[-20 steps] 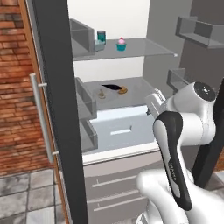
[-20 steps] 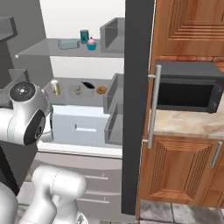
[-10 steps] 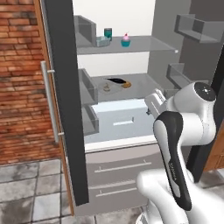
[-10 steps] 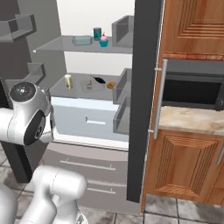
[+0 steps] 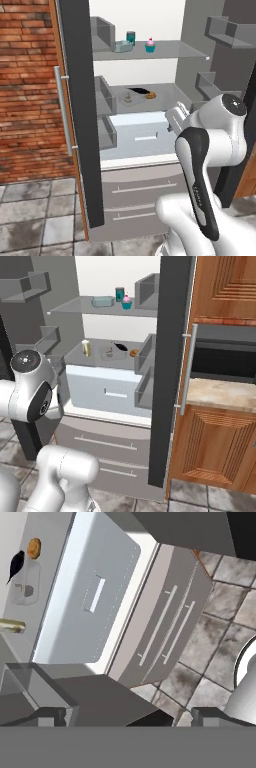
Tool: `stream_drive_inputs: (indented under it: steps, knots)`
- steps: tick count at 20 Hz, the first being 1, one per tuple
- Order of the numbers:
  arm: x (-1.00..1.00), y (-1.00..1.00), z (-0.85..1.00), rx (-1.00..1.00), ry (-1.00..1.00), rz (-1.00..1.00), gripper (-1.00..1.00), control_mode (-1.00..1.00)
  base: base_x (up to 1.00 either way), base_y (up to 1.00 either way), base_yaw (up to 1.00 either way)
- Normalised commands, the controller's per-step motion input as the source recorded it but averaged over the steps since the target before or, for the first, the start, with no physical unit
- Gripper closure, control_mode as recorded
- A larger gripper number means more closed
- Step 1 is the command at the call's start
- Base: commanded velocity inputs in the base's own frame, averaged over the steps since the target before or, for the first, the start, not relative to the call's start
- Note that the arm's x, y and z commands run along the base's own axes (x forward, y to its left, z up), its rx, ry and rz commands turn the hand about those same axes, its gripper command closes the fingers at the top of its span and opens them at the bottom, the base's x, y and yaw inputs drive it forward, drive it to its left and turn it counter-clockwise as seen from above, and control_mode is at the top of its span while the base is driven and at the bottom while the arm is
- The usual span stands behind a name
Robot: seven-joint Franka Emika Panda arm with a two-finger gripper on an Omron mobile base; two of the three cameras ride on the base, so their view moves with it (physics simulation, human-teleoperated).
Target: Place the tupperware on the second highest shelf of the fridge. Make space for the tupperware among the existing items by rearranging them on the shelves if needed. Close the fridge door when finished.
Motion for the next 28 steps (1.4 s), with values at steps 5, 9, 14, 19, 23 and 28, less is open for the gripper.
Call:
stream_drive_inputs:
  steps: [5, 9, 14, 19, 23, 28]
  knots:
    - [-0.14, -0.09, -0.01, 0.00, 0.01, 0.04, -1.00, -1.00, 0.00, 0.00, 0.00]
    - [0.00, -0.11, 0.00, 0.00, -0.01, 0.00, -1.00, -1.00, 0.00, 0.00, 0.00]
    - [0.00, -0.06, 0.00, 0.00, -0.04, -0.04, -1.00, -1.00, 0.00, 0.00, 0.00]
    - [-0.17, -0.08, 0.00, 0.00, -0.04, -0.06, -1.00, -1.00, 0.00, 0.00, 0.00]
    - [-0.34, -0.05, 0.00, 0.00, -0.08, -0.08, -1.00, -1.00, 0.00, 0.00, 0.00]
    - [-0.27, 0.08, 0.00, 0.00, -0.04, -0.02, -1.00, -1.00, 0.00, 0.00, 0.00]
